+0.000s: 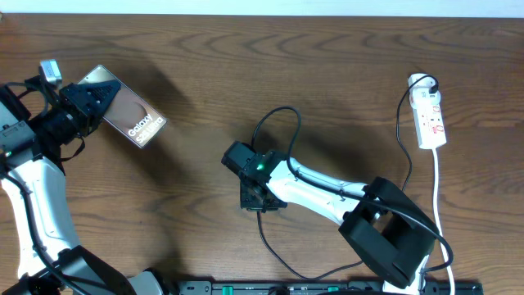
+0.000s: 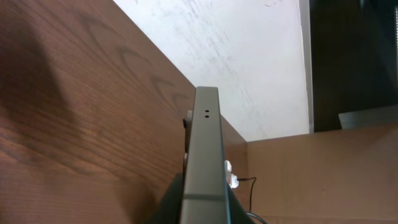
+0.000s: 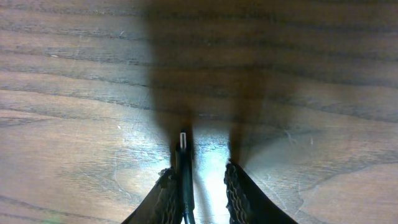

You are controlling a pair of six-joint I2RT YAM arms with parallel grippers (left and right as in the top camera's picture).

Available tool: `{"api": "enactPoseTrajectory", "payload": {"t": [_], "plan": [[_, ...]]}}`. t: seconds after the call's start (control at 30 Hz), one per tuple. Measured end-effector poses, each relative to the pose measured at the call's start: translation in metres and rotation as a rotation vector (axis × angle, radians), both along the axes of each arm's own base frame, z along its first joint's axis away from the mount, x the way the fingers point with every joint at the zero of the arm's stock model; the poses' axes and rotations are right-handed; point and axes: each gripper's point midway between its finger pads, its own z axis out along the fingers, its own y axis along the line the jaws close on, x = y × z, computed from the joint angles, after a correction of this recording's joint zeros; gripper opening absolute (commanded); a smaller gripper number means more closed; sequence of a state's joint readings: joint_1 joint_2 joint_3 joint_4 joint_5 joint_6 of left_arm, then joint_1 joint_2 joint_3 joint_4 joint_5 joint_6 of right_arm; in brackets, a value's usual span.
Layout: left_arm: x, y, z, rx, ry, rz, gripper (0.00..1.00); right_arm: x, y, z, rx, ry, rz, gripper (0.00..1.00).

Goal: Plug charger to phone and switch on socket
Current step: 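Lower the right gripper onto the black charger cable plug and grasp it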

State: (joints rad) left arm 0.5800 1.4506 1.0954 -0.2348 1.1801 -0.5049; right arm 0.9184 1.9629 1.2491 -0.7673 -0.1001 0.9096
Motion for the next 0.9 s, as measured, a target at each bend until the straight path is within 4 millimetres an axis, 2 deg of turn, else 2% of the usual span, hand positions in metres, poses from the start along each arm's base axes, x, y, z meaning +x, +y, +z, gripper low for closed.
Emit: {"api": "enactPoseTrajectory", "payload": {"t": [0.33,0.47,0.5,0.6,0.9], "plan": [[-0.0001,-0.0001,-0.0001,0.004,-0.002,-0.002,0.07,0.0006,0.0009,-0.0002,-0.001,0.001,0.0,0.22],[-0.0001,-0.0001,-0.0001,0.004,-0.003,-0.002,0.08,0.0013,0.0016,-0.0002,0.001,0.0,-0.004,0.15],[-0.0002,-0.0001,-0.0003,0.004,-0.002,-0.002,0.07,0.002,0.0015,-0.0003,0.002,-0.001,-0.006,0.09],[-0.0007,-0.0005,-0.0011,0.001,0.003,-0.002,0.07,0.0021,0.0017,-0.0007,0.002,0.0,-0.009,0.01],[-0.001,-0.0006,-0.0014,0.0,0.006,-0.002,0.07,0.0031,0.0019,-0.0003,0.012,0.016,-0.025,0.01]]}}
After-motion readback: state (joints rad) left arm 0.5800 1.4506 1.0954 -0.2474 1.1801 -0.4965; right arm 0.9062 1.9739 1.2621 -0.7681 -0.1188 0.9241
